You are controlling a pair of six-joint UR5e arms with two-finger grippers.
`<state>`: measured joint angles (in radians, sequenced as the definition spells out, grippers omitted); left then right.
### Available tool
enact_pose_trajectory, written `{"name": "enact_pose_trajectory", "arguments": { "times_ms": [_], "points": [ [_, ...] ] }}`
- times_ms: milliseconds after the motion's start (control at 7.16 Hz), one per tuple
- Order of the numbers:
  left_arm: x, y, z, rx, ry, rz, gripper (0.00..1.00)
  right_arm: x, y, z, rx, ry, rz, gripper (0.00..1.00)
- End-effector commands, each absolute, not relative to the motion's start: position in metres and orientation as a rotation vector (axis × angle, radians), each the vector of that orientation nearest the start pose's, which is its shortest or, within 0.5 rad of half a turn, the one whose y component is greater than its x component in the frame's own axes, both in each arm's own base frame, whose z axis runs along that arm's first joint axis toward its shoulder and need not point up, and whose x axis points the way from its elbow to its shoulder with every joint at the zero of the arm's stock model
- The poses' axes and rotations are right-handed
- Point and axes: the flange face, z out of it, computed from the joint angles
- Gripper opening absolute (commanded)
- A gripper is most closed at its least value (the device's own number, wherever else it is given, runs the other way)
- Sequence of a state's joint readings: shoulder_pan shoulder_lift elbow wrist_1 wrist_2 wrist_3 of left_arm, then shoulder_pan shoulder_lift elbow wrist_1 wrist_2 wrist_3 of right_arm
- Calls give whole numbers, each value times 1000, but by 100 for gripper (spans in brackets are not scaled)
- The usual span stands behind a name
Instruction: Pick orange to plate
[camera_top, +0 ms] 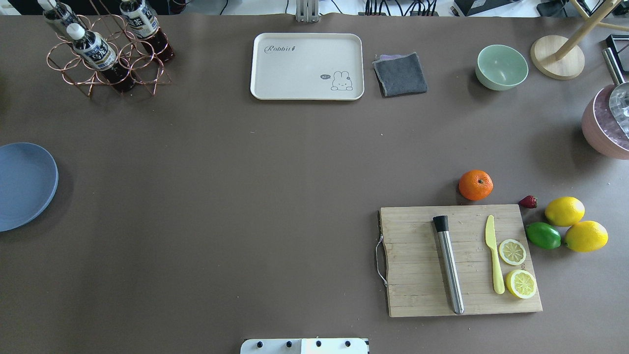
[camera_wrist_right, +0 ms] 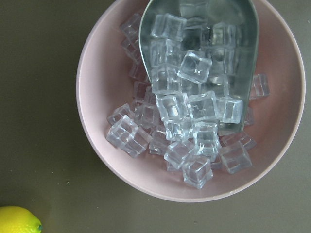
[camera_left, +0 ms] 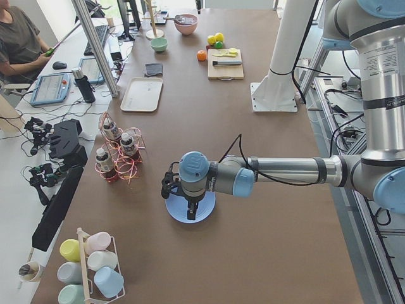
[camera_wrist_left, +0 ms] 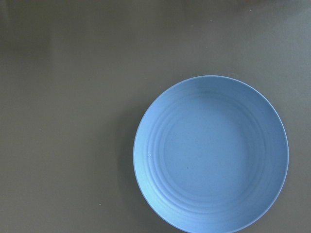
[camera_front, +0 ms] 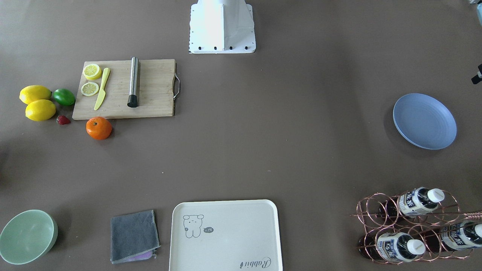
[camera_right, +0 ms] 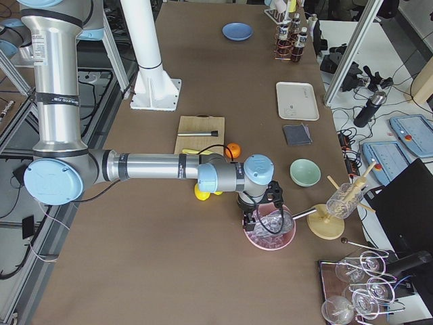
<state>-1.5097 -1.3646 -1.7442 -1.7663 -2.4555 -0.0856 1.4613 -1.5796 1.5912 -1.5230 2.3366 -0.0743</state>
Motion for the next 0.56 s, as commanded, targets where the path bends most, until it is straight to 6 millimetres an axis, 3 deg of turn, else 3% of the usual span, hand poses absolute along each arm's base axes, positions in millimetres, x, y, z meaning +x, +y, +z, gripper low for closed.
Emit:
{"name": "enact_pose_trajectory", "arguments": {
  "times_ms": [0,419],
  "points": [
    [-32,-414,636,91,892,48,98,10,-489,659,71,-773,-247,100],
    [-31,-415,641,89,886,53,98,8,-478,667,50,-825,-236,100]
  ]
}}
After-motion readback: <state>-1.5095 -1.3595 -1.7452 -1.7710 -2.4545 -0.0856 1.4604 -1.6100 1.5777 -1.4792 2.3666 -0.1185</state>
